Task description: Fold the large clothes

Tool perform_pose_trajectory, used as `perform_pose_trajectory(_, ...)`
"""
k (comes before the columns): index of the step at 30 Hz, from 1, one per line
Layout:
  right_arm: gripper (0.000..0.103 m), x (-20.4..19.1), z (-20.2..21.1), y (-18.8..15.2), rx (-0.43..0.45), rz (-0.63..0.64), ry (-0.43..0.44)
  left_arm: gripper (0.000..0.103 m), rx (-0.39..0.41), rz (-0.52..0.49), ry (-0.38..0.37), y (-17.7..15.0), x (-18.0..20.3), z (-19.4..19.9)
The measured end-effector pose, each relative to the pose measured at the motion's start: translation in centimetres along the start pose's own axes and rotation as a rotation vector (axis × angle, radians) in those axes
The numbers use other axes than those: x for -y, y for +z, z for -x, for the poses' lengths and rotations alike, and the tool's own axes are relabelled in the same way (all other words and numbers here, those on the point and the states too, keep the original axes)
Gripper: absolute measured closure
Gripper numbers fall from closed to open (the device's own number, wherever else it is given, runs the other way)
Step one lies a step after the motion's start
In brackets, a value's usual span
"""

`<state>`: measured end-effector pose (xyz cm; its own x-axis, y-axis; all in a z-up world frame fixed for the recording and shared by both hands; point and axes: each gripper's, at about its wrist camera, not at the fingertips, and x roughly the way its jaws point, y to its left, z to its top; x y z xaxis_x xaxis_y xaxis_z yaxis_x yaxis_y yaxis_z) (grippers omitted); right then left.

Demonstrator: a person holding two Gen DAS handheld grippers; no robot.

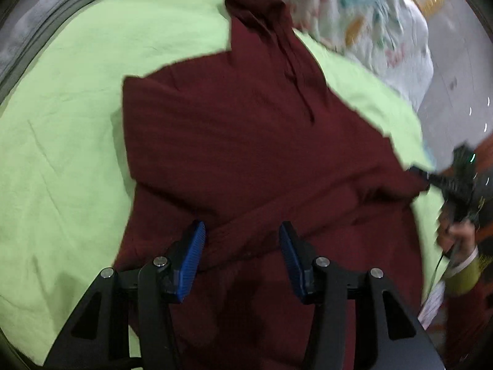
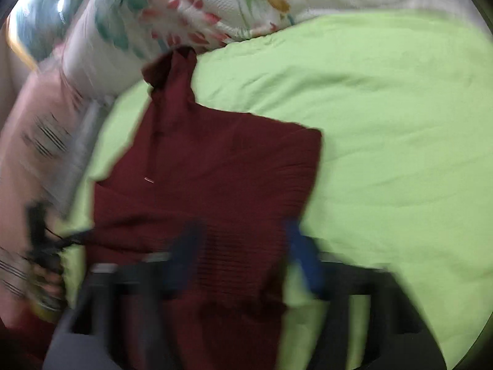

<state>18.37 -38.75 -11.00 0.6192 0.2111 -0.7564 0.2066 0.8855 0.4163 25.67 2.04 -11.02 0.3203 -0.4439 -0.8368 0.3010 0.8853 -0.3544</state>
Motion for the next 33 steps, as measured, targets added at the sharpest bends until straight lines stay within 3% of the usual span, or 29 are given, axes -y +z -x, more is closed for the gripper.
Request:
perform_pose_trajectory(3, 0.079, -1.2, 2.7, -1.8, 0.042, 0.079, 0.164, 0.051, -0.019, -0.067, -0.053, -2.1, 0.9, 0.7)
perform_pose_trajectory(6, 0.079, -3.1, 4.1, -5.0, -0.084, 0.208, 0.267, 0.051, -0.083, -0.103, -0.072, -4.8, 0.7, 0.7)
perform_pose_trajectory(9, 0.073, -2.8, 4.3, -7.9, -0.190, 0.252, 0.186, 0.053, -0.087, -0.120, -0.064, -6.7, 0.2, 1.7)
perform_pose_trajectory(11, 0.065, -1.2, 4.8, -8.8, -0.189, 0.195, 0.139, 0.052, -0.061, -0.106, -0.070, -6.5, 0.1, 3.0)
perform_pose_trajectory(13, 0.059, 1.0, 5.9, -9.0, -0.143, 0.097, 0.134, 0.052, -0.016, -0.085, -0.053, -5.6, -0.1, 4.1)
perform_pose_trajectory(17, 0.053, 4.1, 7.7, -7.8, 0.049, -0.118, 0.125, 0.049, 0.092, 0.032, 0.031, -2.5, -1.6, 5.2)
perform_pose_trajectory(19, 0.053, 3.8, 7.5, -7.4, 0.082, -0.133, 0.091, 0.049, 0.130, 0.100, 0.090, -1.0, -2.6, 5.0)
perform_pose_trajectory(22, 0.053, 2.1, 6.0, -6.9, 0.072, -0.090, 0.033, 0.049, 0.154, 0.140, 0.122, 0.9, -3.3, 4.0)
perform_pose_trajectory(23, 0.056, 1.3, 5.2, -6.8, 0.053, -0.062, 0.037, 0.049, 0.152, 0.133, 0.146, 1.3, -3.0, 3.4)
perform_pose_trajectory(24, 0.078, 0.8, 4.7, -6.8, 0.047, -0.041, 0.021, 0.049, 0.148, 0.120, 0.165, 1.7, -2.9, 3.0)
perform_pose_trajectory(25, 0.093, 0.1, 4.8, -6.7, 0.048, -0.007, -0.008, 0.049, 0.146, 0.109, 0.171, 1.5, -2.5, 2.5)
perform_pose_trajectory(26, 0.100, -0.7, 5.1, -6.1, 0.056, 0.012, 0.006, 0.049, 0.143, 0.099, 0.173, 1.8, -2.5, 2.1)
perform_pose_trajectory(33, 0.100, -3.6, 9.8, -0.6, 0.305, 0.089, 0.064, 0.049, 0.159, 0.138, 0.123, 1.5, -3.5, 1.7)
